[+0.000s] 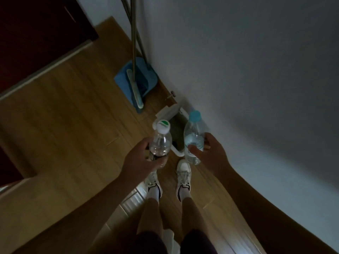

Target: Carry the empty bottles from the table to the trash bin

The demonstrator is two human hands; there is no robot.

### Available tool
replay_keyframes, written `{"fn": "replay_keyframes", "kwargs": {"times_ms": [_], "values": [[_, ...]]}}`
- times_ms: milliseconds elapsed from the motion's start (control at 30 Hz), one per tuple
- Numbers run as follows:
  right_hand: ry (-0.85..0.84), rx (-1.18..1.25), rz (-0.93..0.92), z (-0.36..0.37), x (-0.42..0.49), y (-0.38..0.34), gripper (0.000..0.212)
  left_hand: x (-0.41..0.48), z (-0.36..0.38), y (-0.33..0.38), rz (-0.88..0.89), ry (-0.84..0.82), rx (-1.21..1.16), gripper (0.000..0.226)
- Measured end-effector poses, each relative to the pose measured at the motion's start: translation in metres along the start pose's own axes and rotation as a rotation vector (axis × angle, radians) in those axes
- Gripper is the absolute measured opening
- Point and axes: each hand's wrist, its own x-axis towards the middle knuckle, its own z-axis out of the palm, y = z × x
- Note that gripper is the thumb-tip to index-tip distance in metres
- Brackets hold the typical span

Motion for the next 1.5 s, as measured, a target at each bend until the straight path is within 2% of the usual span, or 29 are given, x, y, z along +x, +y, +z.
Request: {"fn": "replay_keyframes", "kwargs": {"times_ms": [100, 300, 467, 633, 767, 833, 900, 967, 1067, 1167, 1267, 1400, 1500], "values": [[0.032, 0.054, 0.023, 0.036, 0.056, 0.040, 0.064, 0.049, 0.054, -0.039, 0.033, 0.034, -0.023, 0.061], [0.101, 0.123, 0.073, 0.076, 0.132, 0.097, 0.060, 0.120, 0.135, -0.091, 0.085, 0.172, -0.073, 0.062], [0.133, 0.129, 0.091, 0.094, 0.159, 0.126, 0.055, 0.156, 0.169, -0.102, 0.112, 0.228, -0.116, 0.071], [0.160, 0.147, 0.064, 0.096, 0.167, 0.140, 0.057, 0.171, 0.182, -0.112, 0.087, 0.197, -0.062, 0.070], [0.145, 0.150, 0.092, 0.089, 0.147, 0.145, 0.048, 0.144, 0.169, -0.107, 0.018, 0.165, 0.049, 0.062], [0.108, 0.173, 0.155, 0.081, 0.130, 0.147, 0.026, 0.124, 0.155, -0.103, -0.045, 0.128, 0.125, 0.055], [0.007, 0.219, 0.190, 0.068, 0.108, 0.149, 0.015, 0.103, 0.137, -0.100, -0.096, 0.078, 0.167, 0.047], [-0.089, 0.229, 0.203, 0.050, 0.079, 0.143, 0.019, 0.078, 0.116, -0.095, -0.160, 0.015, 0.190, 0.033], [-0.070, 0.280, 0.181, 0.015, 0.028, 0.129, 0.008, 0.037, 0.077, -0.085, -0.261, -0.029, 0.197, 0.005], [-0.048, 0.195, 0.129, -0.022, -0.021, 0.115, 0.014, -0.004, 0.038, -0.050, -0.299, -0.049, 0.178, 0.014], [-0.078, 0.092, 0.154, -0.063, -0.067, 0.094, 0.020, -0.045, 0.008, 0.004, -0.279, -0.080, 0.184, 0.018], [-0.076, 0.097, 0.175, -0.102, -0.138, 0.069, 0.027, -0.084, -0.023, 0.063, -0.237, -0.133, 0.173, 0.018], [0.009, 0.139, 0.183, -0.113, -0.182, 0.062, 0.028, -0.096, -0.042, 0.088, -0.231, -0.149, 0.086, 0.019]]}}
